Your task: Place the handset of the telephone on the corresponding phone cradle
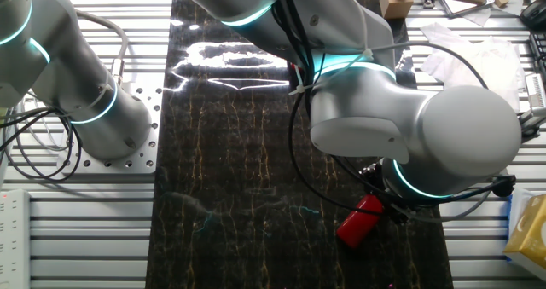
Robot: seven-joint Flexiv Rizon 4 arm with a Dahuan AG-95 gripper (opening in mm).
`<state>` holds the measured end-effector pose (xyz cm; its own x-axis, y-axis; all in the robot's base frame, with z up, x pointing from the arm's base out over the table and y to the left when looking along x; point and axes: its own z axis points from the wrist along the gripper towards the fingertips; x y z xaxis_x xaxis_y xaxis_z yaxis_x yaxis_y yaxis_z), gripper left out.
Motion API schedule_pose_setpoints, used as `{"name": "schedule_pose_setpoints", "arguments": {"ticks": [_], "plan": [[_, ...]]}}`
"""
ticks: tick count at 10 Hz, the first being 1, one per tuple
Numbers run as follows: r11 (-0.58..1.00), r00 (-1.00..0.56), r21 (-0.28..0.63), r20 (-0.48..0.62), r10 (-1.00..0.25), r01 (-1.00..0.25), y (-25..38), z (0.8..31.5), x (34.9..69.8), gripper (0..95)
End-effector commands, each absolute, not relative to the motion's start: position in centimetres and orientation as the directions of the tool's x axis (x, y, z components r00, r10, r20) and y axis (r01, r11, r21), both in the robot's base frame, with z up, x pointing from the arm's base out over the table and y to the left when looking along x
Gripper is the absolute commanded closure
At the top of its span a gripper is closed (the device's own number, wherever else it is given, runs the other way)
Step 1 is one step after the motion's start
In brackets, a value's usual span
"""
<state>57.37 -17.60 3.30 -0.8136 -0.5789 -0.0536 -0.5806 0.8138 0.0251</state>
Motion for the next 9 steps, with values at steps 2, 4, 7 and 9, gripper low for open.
{"name": "schedule_pose_setpoints", "arguments": {"ticks": [2, 4, 7, 9], "plan": [[0.814, -0.814, 0.025, -0.053, -0.579, -0.581, -17.6, 3.3, 57.4, 38.0], [0.814, -0.814, 0.025, -0.053, -0.579, -0.581, -17.6, 3.3, 57.4, 38.0], [0.835, -0.833, 0.014, -0.086, -0.547, -0.55, -17.8, 2.2, 57.3, 76.0], [0.84, -0.838, 0.013, -0.086, -0.54, -0.542, -17.8, 2.2, 57.3, 95.0]]}}
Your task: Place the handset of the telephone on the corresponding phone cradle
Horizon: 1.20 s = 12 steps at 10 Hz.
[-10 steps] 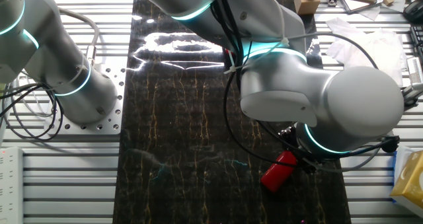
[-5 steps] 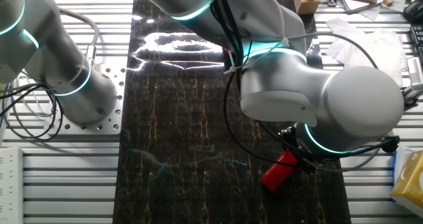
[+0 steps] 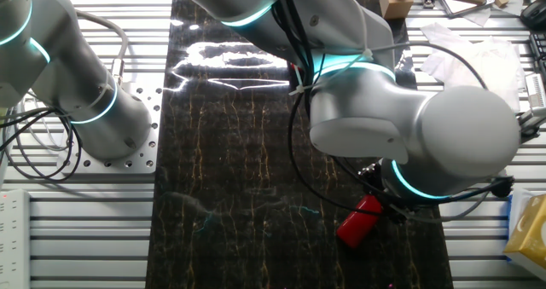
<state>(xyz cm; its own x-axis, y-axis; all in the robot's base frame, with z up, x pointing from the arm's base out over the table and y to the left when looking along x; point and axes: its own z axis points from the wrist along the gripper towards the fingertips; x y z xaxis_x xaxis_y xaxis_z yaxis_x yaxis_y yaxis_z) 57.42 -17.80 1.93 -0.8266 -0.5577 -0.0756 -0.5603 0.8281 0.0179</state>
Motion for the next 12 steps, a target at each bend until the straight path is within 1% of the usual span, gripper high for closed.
{"name": "schedule_pose_setpoints", "arguments": {"ticks": [1, 5, 8, 10, 12], "plan": [[0.842, -0.839, 0.015, -0.087, -0.536, -0.54, -17.8, 2.2, 57.3, 95.0], [0.851, -0.849, 0.021, -0.082, -0.522, -0.525, -17.8, 2.7, 57.5, 95.0], [0.869, -0.867, 0.024, -0.082, -0.491, -0.494, -17.8, 4.2, 58.1, 95.0], [0.897, -0.895, 0.015, -0.073, -0.44, -0.442, -17.6, 6.4, 59.2, 95.0], [0.926, -0.924, 0.014, -0.074, -0.375, -0.377, -17.3, 8.0, 59.8, 95.0]]}}
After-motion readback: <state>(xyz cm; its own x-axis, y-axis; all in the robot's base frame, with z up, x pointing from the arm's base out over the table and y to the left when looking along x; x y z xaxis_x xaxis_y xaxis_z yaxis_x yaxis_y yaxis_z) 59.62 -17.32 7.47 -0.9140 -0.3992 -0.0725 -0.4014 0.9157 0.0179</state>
